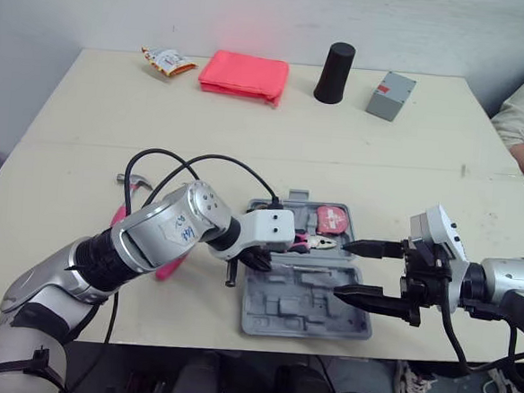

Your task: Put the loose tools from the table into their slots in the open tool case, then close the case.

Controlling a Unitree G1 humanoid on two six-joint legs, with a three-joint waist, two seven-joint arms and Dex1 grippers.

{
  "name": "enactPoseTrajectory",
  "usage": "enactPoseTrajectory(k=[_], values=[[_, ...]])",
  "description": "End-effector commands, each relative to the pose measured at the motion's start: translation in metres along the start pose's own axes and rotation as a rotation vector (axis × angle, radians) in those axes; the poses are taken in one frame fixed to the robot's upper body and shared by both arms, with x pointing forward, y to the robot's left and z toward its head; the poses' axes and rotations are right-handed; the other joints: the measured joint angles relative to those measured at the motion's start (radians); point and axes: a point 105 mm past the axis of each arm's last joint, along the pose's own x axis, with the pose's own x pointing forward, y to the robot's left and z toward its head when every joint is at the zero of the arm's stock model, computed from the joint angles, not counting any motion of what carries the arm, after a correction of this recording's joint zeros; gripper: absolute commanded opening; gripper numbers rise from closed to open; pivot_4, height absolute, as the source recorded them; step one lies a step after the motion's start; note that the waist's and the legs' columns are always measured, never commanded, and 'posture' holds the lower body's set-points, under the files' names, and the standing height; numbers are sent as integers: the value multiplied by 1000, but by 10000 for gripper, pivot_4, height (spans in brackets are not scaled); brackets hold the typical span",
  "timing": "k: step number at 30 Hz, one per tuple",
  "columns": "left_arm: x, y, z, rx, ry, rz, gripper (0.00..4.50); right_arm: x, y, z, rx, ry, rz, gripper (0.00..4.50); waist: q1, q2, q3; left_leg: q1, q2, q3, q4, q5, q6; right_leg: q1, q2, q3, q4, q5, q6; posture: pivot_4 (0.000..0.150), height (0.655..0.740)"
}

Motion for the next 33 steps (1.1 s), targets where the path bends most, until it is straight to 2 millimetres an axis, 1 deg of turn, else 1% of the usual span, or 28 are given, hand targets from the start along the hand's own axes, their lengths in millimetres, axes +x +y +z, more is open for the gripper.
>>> enactPoseTrajectory(k=[1, 3, 5, 8, 12, 18, 22, 27, 30, 33], values=[[-6, 9, 6, 38, -13, 38, 183, 2, 2, 5, -34, -19, 2, 45000, 0, 0, 0, 0, 0, 0, 0, 0, 0, 0, 0, 0, 0, 0, 0, 1500, 7361], [-7, 11, 9, 35, -20, 38, 183, 4, 1, 3, -30, -21, -7, 45000, 0, 0, 0, 0, 0, 0, 0, 0, 0, 0, 0, -1, 0, 0, 0, 1500, 7361], [-5, 8, 10, 32, -18, 20, 183, 5, 2, 2, -24, -23, -5, 45000, 0, 0, 0, 0, 0, 0, 0, 0, 0, 0, 0, 0, 0, 0, 0, 1500, 7361], [1, 6, 4, 37, 11, 17, 183, 4, 4, 0, -22, -14, -3, 45000, 0, 0, 0, 0, 0, 0, 0, 0, 0, 0, 0, -1, 0, 0, 0, 1500, 7361], [9, 1, 1, 16, 19, -5, 183, 3, 3, 1, -19, -16, -3, 45000, 0, 0, 0, 0, 0, 0, 0, 0, 0, 0, 0, -1, 0, 0, 0, 1500, 7361], [14, 3, -3, 8, 34, 8, 183, 2, 3, 2, -17, -20, -9, 45000, 0, 0, 0, 1, 0, -1, 0, 0, 0, 2, 0, -1, 0, 0, 0, 1500, 7361], [17, 3, -11, 4, 61, 13, 183, 1, 3, 3, -14, -23, -10, 45000, 0, 0, 0, 2, 0, -3, 0, 0, 0, 4, 0, -2, -1, 0, 0, 1500, 7361], [19, -6, -20, 40, 93, -18, 183, 1, 3, 3, -13, -24, -10, 45000, 0, 0, 0, 2, 0, -3, 0, 0, 0, 5, 0, -3, -1, 0, 0, 1500, 7361], [20, -4, -25, 56, 109, -3, 183, 2, 2, 4, -15, -27, -10, 45000, 0, 0, 0, 2, 0, -4, 0, 0, 0, 5, 0, -3, -1, 0, 0, 1500, 7361], [18, 1, -24, 60, 109, 4, 183, 2, 2, 4, -16, -28, -7, 45000, 0, 0, 0, 3, 0, -4, 0, 0, 0, 6, 0, -4, -1, 0, 0, 1500, 7361]])
